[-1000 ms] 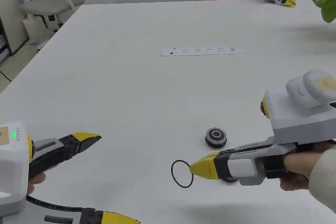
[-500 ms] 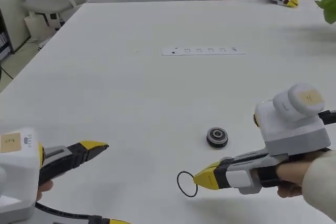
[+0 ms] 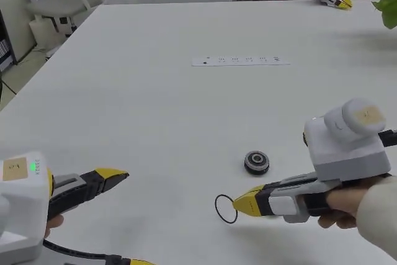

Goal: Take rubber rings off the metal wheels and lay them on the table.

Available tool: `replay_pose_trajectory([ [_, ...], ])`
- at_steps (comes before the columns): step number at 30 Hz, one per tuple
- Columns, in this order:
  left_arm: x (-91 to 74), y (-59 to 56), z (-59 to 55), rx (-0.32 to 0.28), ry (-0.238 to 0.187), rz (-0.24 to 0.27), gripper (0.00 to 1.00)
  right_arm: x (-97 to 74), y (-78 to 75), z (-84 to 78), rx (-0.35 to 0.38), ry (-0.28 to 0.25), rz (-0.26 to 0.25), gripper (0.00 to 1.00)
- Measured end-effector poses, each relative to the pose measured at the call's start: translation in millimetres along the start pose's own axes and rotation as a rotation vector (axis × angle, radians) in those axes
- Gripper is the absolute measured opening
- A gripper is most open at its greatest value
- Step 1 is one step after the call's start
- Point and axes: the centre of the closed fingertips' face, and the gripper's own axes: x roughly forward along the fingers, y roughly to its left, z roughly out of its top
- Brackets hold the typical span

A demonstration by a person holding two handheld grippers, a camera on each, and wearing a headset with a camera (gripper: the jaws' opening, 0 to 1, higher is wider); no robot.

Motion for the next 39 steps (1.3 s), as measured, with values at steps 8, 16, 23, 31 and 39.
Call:
replay_pose_trajectory([
  [8, 1.1, -0.9, -0.6, -0.004, 0.003, -0.006, 0.96, 6.2, -3.7, -8.9, -0.013, 0.035, -0.010, 0.00],
  [16, 1.3, -0.6, -1.7, -0.006, 0.007, -0.006, 0.96, 7.1, -14.4, -9.1, -0.025, 0.040, -0.042, 0.00],
  [23, 2.5, -1.8, -2.5, -0.006, 0.013, -0.016, 0.96, 11.1, -23.7, -9.9, -0.061, 0.050, -0.087, 0.00],
  [31, 1.5, -1.1, -3.7, -0.010, 0.017, -0.014, 0.96, 13.7, -28.4, -10.9, -0.105, 0.056, -0.111, 0.03],
  [39, 0.0, -1.4, -5.3, -0.011, 0.022, -0.010, 0.95, 12.2, -32.1, -9.6, -0.139, 0.058, -0.125, 0.05],
])
